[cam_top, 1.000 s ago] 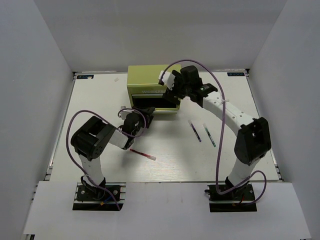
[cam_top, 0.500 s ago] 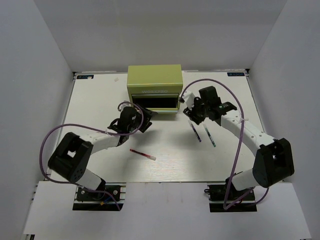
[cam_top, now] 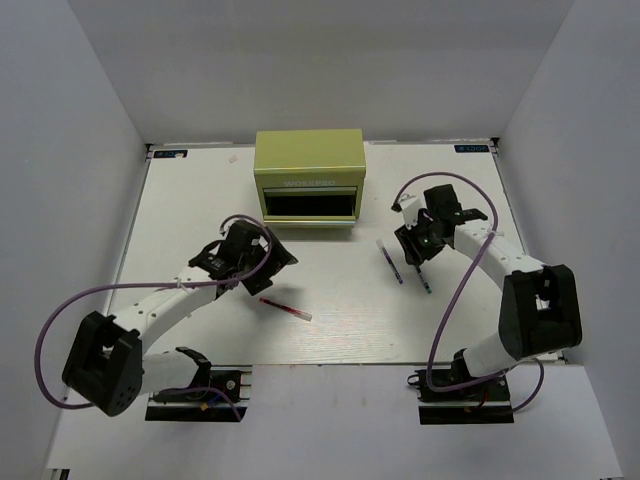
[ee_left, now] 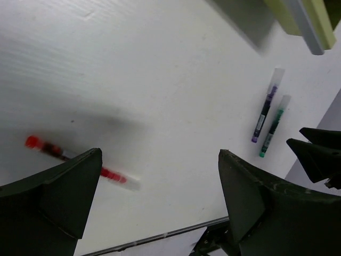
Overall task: Sort the stationery into containers
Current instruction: Pick up the pen from the center of the board, then place the pen in the drawer, then pick up the pen from the center of the board, then place the pen in the drawer.
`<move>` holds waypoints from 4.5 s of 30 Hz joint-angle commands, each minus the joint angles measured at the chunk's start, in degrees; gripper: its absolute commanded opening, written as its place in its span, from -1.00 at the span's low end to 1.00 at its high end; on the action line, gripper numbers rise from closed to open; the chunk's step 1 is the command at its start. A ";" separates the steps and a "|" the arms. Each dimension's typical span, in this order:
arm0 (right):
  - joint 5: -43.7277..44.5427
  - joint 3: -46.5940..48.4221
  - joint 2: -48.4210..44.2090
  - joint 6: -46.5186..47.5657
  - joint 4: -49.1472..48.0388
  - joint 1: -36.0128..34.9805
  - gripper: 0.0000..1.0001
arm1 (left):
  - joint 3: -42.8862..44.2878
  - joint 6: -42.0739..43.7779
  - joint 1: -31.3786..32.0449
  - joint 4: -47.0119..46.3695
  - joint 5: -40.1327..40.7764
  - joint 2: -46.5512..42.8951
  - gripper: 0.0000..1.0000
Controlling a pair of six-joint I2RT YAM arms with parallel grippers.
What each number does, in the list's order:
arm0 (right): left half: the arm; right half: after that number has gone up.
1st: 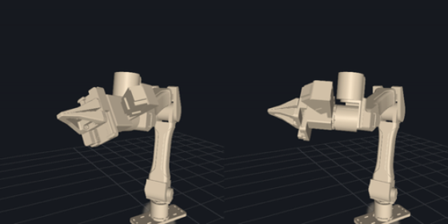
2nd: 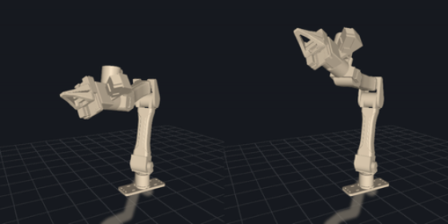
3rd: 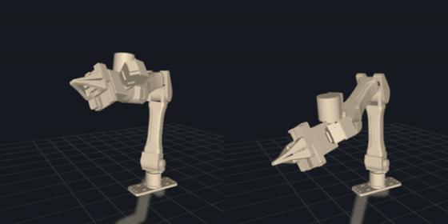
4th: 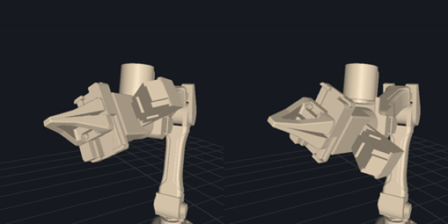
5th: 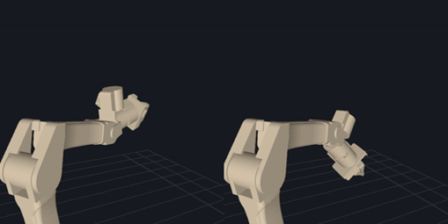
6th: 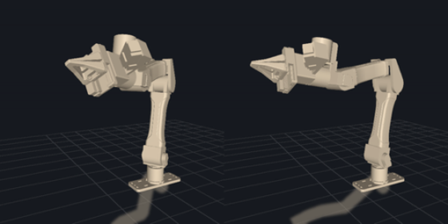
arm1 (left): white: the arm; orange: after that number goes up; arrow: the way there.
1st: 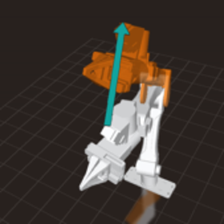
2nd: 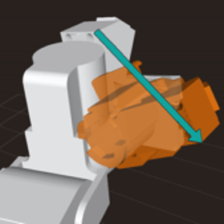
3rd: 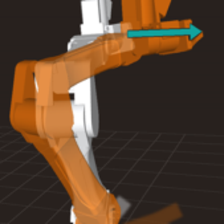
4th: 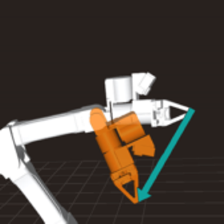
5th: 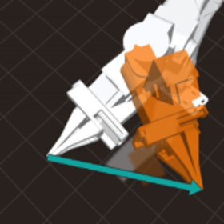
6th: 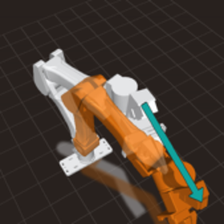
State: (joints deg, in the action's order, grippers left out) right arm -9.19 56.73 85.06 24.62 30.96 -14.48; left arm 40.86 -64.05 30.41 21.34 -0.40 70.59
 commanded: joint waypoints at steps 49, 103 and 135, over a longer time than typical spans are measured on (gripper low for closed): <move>-21.66 34.67 16.36 40.15 2.62 -18.11 -1.00 | 0.71 -13.47 0.44 15.31 -4.87 9.48 0.75; -14.11 -0.56 -6.83 7.29 -18.65 -10.04 0.81 | 19.96 -25.85 -0.88 3.72 1.19 10.44 -1.00; -6.90 -8.66 -4.65 -2.64 -23.22 -4.94 0.81 | 24.80 -43.00 -1.94 -15.28 10.25 27.06 0.20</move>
State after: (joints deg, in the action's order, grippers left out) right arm -18.90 47.03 78.32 24.91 11.16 -19.14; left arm 66.46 -106.56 28.64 7.05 8.82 101.30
